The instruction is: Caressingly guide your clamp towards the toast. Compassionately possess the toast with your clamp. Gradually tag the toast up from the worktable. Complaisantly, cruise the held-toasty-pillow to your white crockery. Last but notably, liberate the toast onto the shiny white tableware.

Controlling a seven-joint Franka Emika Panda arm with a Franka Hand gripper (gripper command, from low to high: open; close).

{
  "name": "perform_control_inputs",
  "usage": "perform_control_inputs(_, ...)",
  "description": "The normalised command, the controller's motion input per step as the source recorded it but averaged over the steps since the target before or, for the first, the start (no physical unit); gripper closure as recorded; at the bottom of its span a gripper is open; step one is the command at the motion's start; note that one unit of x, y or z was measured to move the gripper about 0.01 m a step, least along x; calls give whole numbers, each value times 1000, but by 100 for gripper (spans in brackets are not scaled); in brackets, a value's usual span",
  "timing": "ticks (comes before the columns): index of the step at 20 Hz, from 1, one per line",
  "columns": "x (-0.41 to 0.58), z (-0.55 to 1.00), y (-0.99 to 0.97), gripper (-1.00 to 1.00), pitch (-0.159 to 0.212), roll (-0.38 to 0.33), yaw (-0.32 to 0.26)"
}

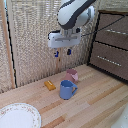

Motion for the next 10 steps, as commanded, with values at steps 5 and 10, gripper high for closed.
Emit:
perform_control_inputs(5, 414, -236, 411, -100, 69, -108, 65)
perform_control_inputs(10, 486, -246, 422, -100, 111, -112, 74)
